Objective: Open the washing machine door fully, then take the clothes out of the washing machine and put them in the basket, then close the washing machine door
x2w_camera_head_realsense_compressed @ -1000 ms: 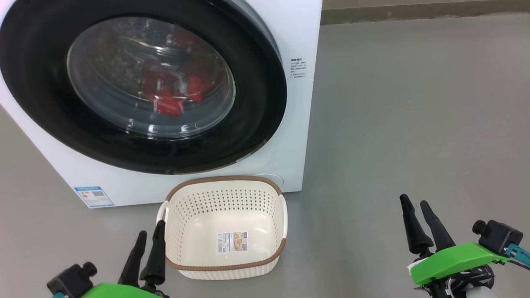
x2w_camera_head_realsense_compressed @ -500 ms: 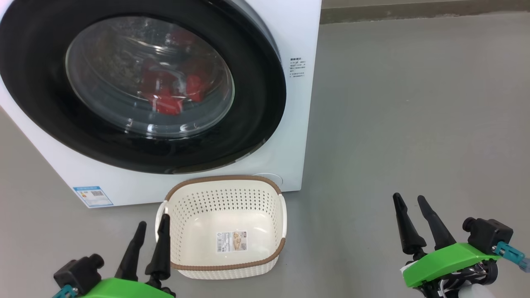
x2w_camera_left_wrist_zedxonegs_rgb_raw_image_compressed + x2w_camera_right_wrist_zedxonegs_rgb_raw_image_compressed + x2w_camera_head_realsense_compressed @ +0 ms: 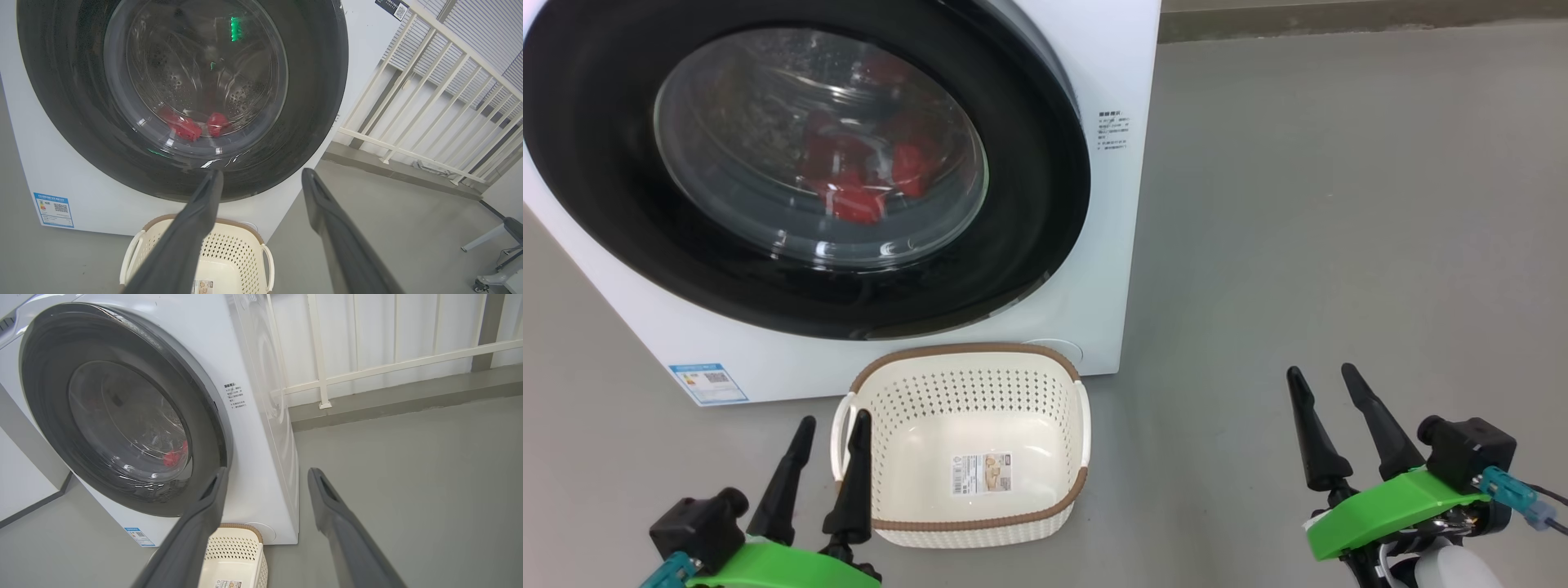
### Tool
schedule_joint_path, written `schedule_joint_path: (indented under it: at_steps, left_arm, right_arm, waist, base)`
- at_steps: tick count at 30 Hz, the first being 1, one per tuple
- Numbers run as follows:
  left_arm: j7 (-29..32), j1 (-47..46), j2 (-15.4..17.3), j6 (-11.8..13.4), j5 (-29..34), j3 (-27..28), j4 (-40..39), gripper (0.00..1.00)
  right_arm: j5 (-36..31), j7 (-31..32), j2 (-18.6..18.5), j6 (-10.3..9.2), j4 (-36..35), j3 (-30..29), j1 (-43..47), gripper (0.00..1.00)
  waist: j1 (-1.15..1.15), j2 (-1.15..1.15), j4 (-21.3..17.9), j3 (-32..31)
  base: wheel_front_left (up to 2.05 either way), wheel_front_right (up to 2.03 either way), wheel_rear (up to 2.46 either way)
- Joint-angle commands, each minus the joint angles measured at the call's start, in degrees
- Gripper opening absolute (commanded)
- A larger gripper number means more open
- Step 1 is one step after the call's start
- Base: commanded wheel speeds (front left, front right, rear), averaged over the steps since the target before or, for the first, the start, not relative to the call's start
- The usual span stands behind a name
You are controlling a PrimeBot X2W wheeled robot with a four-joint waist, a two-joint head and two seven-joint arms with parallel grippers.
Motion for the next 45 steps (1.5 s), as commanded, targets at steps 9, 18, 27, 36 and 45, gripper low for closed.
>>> schedule_joint_path:
  at_steps: [9,18,27,36,45]
  left_arm:
    - [-2.3,-2.73,1.08,0.22,6.56,1.16,-1.13,1.0]
    - [-3.82,-3.27,1.17,0.97,12.19,0.63,-1.4,1.0]
    - [-4.41,-3.47,1.2,1.72,14.34,0.1,-1.22,1.0]
    - [-4.41,-3.52,1.2,1.73,14.16,-0.17,-0.72,1.0]
    - [-4.41,-3.61,1.2,1.75,14.25,-0.86,-0.97,1.0]
  right_arm:
    - [-6.8,-2.2,-0.78,0.02,-2.11,2.19,-3.46,1.0]
    - [-12.47,-3.72,-0.91,0.02,-2.2,2.96,-4.1,1.0]
    - [-13.81,-4.3,-0.97,0.02,-3.16,1.89,-4.34,1.0]
    - [-14.18,-4.3,-0.96,0.02,-3.46,1.59,-4.06,1.0]
    - [-8.79,-4.3,-0.96,0.02,-1.83,2.31,-4.41,0.0]
  waist:
    - [0.0,0.0,-0.08,-0.08]
    - [0.0,0.0,-0.21,0.07]
    - [0.0,0.0,-0.28,0.38]
    - [0.0,0.0,-0.05,0.28]
    - [0.0,0.0,0.88,1.32]
  base:
    - [0.0,0.0,0.0]
    - [0.0,0.0,0.0]
    - [0.0,0.0,0.0]
    - [0.0,0.0,0.0]
    - [0.0,0.0,0.0]
